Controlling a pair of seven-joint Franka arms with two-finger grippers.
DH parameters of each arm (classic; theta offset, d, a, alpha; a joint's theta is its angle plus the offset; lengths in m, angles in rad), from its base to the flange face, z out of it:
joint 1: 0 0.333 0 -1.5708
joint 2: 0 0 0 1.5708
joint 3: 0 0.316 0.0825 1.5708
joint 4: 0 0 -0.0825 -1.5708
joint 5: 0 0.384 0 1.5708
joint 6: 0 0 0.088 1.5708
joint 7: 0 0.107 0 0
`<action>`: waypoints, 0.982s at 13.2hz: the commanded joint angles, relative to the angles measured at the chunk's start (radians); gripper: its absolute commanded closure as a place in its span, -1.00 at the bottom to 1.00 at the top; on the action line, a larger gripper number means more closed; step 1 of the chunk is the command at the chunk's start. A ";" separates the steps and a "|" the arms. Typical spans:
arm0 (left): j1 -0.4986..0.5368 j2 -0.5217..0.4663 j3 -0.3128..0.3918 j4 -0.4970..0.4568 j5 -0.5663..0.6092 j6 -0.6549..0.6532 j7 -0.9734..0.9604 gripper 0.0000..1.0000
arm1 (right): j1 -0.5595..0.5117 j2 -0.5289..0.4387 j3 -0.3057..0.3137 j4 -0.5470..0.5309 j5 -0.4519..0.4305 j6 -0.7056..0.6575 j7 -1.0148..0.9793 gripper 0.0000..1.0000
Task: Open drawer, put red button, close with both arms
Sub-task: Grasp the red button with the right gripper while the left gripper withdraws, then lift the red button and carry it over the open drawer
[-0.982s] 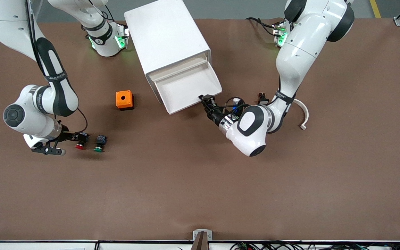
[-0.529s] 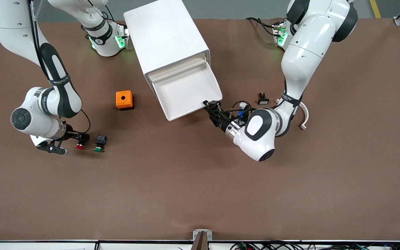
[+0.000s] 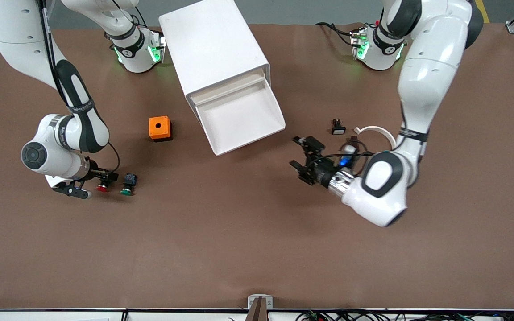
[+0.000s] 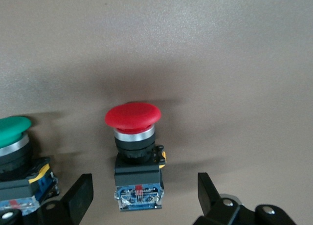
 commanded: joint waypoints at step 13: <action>0.065 -0.454 0.153 -0.012 0.894 0.002 1.417 -1.00 | 0.032 -0.075 0.003 0.067 0.010 -0.232 0.009 0.45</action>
